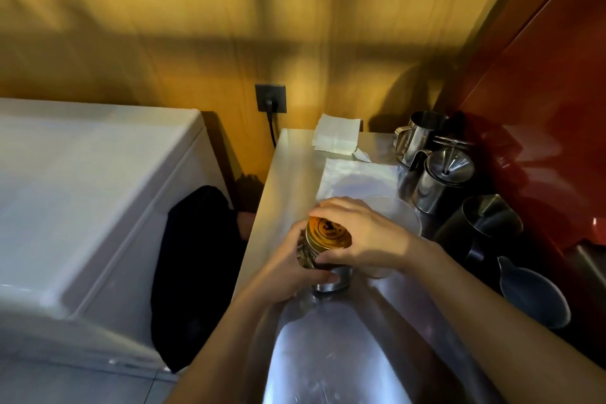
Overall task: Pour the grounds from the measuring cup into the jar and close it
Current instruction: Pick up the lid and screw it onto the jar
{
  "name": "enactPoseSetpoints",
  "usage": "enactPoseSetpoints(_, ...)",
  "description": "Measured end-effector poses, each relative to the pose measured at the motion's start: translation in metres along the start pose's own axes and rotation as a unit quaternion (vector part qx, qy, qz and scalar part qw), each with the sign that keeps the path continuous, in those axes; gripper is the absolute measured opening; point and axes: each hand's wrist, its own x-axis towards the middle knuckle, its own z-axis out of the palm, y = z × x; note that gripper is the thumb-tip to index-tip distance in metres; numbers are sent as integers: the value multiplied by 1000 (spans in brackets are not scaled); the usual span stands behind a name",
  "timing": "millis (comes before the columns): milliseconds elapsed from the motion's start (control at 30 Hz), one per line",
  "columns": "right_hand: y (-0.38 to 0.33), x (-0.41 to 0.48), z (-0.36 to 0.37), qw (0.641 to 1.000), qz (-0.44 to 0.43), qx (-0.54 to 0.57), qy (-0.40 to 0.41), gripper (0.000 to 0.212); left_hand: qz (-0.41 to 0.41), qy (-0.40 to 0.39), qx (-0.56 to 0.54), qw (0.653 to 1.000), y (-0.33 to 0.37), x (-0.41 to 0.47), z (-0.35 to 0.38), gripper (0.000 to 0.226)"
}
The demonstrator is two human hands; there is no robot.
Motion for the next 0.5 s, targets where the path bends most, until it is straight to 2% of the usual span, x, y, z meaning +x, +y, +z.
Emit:
enactPoseSetpoints(133, 3, 0, -5, 998, -6, -43, -35, 76, 19, 17, 56, 998, 2, -2, -2, 84)
enactPoseSetpoints(300, 1, 1, -10, 993, 46, -106, -13, 79, 43, 18, 117, 992, 5, -2, 2, 81)
enactPoseSetpoints(400, -4, 1, -10, 990, 62, -124, -15, 74, 36, 23, 119, 992, 5, -2, 2, 77)
enactPoseSetpoints(500, -6, 4, -17, 993, 8, -102, -64, 63, 37, 24, 109, 993, 6, -1, 0, 77)
